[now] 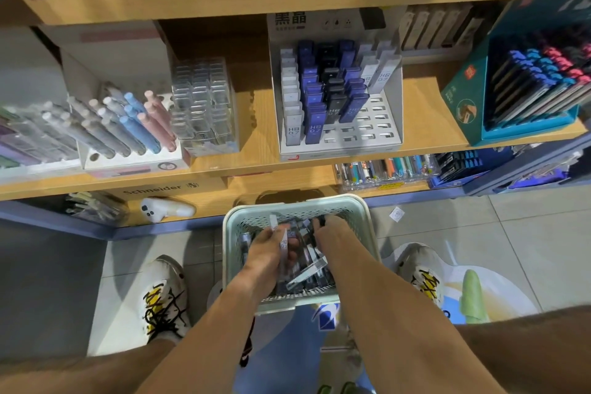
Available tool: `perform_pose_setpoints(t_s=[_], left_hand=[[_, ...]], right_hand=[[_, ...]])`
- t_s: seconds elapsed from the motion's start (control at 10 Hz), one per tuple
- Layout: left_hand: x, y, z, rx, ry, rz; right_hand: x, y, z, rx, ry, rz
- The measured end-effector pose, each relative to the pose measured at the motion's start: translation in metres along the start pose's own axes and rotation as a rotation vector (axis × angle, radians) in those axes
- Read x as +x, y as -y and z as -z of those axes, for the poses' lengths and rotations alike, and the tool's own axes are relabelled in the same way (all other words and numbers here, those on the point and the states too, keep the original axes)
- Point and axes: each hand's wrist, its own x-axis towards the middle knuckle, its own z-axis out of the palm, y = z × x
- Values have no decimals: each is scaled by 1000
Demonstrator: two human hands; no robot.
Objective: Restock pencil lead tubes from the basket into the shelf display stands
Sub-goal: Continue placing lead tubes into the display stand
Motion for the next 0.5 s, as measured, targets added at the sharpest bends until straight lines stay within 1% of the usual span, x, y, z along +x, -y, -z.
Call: perform_pose_setpoints(t_s=[0.1,0.2,0.3,0.4,0.5], left_hand=[[1,0,-2,41,9,45],[-1,-1,-5,-20,11,82],[-17,-8,-8,-13,18,81],[-51,-19,-5,59,159,49],[-88,-35,-6,22,289,-26]], right_hand=[[-15,13,6,1210,103,-398],[-63,26,14,1316,146,-571],[-121,31,28,1013,295,-391],[-159,24,45,920,220,-281],[-182,31,61,848,182,-204]])
